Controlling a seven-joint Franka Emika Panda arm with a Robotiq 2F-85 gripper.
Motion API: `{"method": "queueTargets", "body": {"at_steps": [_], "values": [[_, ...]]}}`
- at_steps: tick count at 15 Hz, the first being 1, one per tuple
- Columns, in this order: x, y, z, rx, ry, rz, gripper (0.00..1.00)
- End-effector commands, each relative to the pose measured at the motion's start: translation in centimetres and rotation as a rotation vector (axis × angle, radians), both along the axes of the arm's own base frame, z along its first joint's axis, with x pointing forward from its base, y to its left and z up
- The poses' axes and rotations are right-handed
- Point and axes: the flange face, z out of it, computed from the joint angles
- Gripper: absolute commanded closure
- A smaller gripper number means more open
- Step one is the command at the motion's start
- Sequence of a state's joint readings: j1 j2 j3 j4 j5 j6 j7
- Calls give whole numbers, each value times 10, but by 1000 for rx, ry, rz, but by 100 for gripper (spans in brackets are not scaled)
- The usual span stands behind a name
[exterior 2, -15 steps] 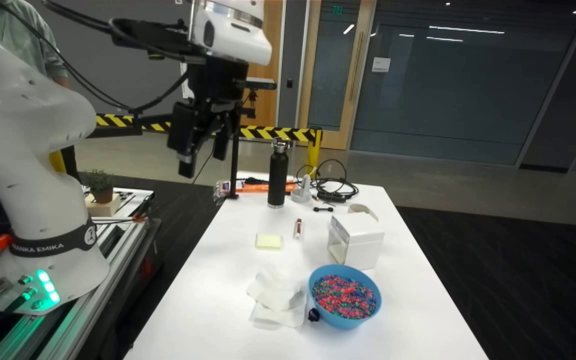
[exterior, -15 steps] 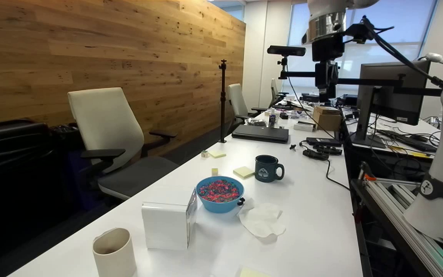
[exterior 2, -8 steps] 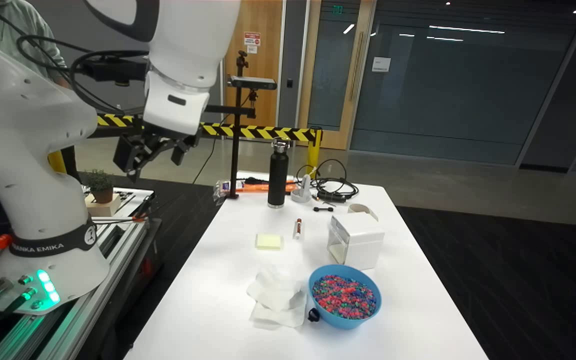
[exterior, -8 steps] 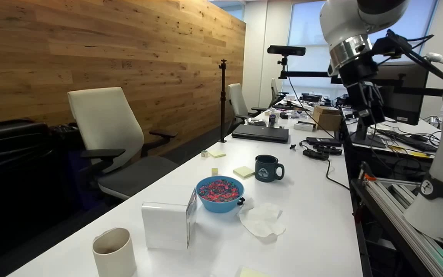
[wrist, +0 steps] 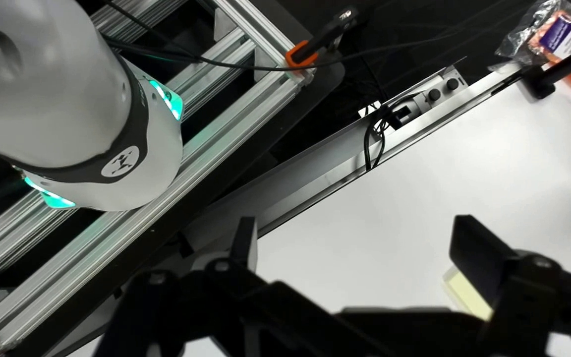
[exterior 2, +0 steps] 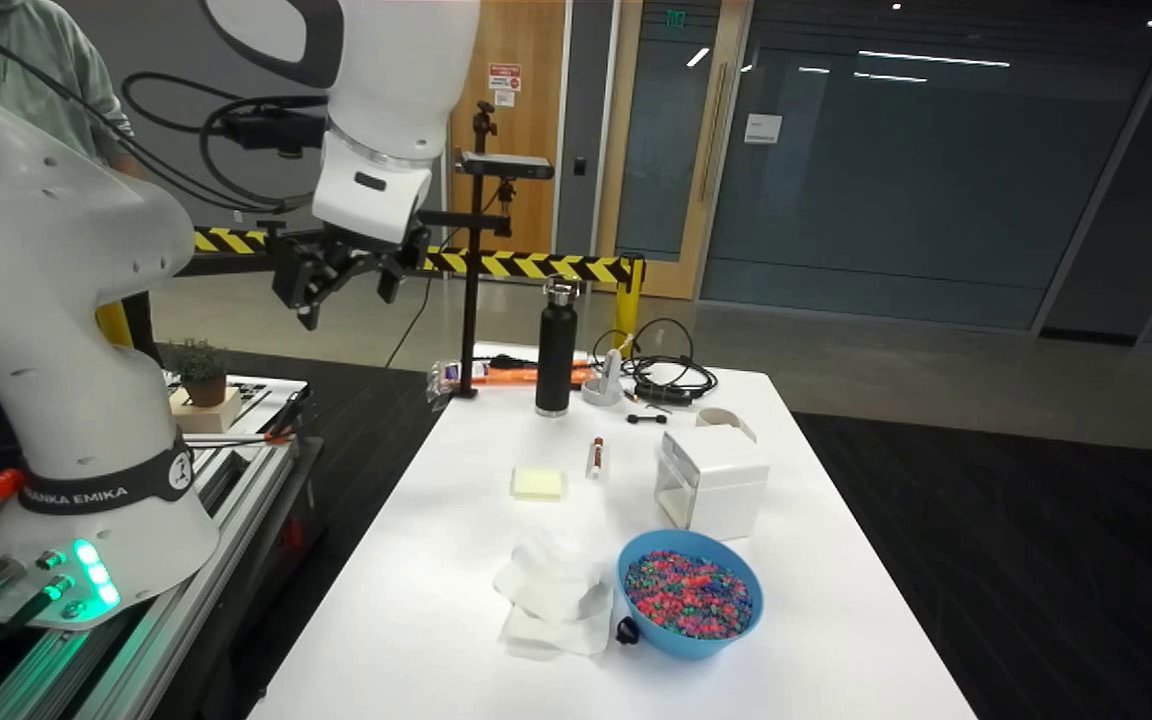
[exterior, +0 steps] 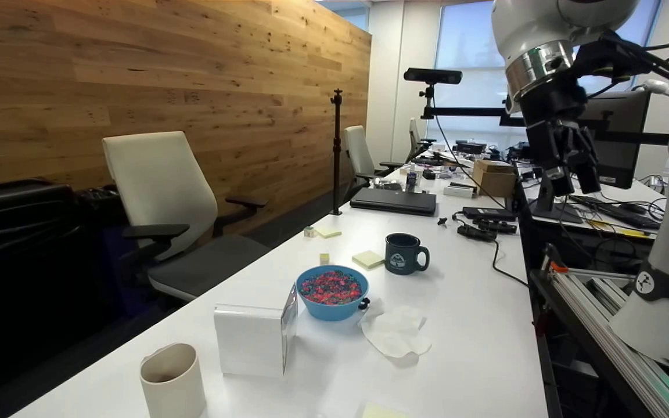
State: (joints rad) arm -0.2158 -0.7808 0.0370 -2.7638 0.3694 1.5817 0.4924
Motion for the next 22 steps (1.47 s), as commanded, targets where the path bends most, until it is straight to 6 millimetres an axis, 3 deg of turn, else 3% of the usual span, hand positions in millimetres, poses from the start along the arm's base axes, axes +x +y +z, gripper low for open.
{"method": "queueTargets", "body": {"at_steps": [1,10,17,22], "values": [[0,0,0,0,1,-1,0],[9,1,-4,61,1,-86,0],[45,27,-11,260,-100,-247,0],[77,47,-39,311,-165,-368,0]]}}
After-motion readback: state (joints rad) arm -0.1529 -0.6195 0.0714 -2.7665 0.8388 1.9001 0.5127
